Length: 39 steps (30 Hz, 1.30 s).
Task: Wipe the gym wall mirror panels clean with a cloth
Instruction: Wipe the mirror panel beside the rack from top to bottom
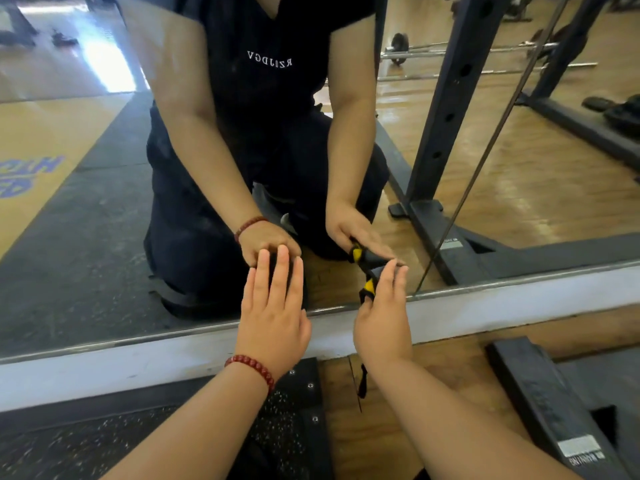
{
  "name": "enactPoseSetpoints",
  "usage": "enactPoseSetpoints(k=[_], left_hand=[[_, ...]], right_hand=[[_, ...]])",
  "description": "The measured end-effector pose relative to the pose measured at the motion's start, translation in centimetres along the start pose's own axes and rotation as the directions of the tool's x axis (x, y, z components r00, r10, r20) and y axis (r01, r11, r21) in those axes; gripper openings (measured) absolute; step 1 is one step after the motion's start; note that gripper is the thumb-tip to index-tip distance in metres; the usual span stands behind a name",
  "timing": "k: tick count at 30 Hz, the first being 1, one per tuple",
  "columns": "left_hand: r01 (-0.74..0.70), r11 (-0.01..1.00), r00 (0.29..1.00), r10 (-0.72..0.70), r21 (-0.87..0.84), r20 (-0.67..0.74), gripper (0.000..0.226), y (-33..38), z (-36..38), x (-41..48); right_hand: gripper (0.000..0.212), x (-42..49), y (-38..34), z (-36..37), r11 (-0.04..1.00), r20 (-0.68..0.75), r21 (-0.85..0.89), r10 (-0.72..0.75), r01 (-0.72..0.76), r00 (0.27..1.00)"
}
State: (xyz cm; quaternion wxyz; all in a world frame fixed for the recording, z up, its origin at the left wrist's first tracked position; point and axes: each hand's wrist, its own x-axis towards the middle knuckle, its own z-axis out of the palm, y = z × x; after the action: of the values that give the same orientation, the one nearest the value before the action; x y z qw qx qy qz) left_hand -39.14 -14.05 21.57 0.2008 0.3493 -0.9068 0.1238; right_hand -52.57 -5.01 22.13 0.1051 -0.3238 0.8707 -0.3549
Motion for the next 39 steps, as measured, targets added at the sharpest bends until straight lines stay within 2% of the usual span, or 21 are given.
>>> enactPoseSetpoints(k=[2,5,10,13,21,26,32,35,37,39], left_hand=[[-0.058,0.998,0.996,0.06,-0.033,0.068,0.088,0.0,-0.3,-0.9],[-0.101,0.99,0.981,0.115,-0.094,0.155,0.081,-0.2,-0.6,-2.2],[-0.093,0.985,0.966,0.124,-0.144,0.227,0.063,-0.8,-0.7,-4.6],[-0.078,0.986,0.942,0.121,-0.146,0.313,0.059,-1.1,-0.6,-6.4],[-0.01,0.992,0.794,0.084,-0.125,0.602,0.067,-0.7,-3.0,-9.5],[0.044,0.991,0.585,0.079,-0.129,0.807,0.063,-0.9,-10.2,-8.9],[0.199,0.973,0.486,0.01,-0.121,0.874,0.059,-1.1,-18.5,-7.4],[0.337,0.934,0.4,-0.026,-0.12,0.916,0.055,-1.2,-22.4,-5.9],[0.361,0.925,0.365,-0.022,-0.12,0.931,0.054,-1.0,-24.2,-5.2],[0.308,0.938,0.337,0.047,-0.157,0.94,0.054,-1.1,-26.6,-3.4]], right_hand=[[0.075,-0.9,0.5,-0.3,0.991,0.082,-0.091,-0.094,0.101,0.992],[0.066,-1.9,1.1,-0.7,0.956,0.222,-0.167,-0.201,0.241,0.954],[0.056,-2.9,2.0,-0.3,0.837,0.425,-0.244,-0.362,0.49,0.83],[0.062,-3.3,2.9,0.1,0.748,0.52,-0.259,-0.425,0.611,0.741],[0.085,-6.7,2.6,0.9,0.697,0.593,-0.325,-0.376,0.639,0.712],[0.088,-12.0,0.2,-1.5,0.714,0.724,-0.308,-0.253,0.628,0.642],[0.085,-15.3,-3.8,-7.7,0.751,0.763,-0.339,-0.132,0.566,0.633],[0.083,-16.1,-7.3,-12.6,0.769,0.8,-0.373,-0.015,0.518,0.6],[0.075,-16.9,-8.5,-15.1,0.758,0.816,-0.381,0.006,0.529,0.579],[0.073,-16.8,-10.3,-18.1,0.759,0.852,-0.383,0.07,0.526,0.519]])
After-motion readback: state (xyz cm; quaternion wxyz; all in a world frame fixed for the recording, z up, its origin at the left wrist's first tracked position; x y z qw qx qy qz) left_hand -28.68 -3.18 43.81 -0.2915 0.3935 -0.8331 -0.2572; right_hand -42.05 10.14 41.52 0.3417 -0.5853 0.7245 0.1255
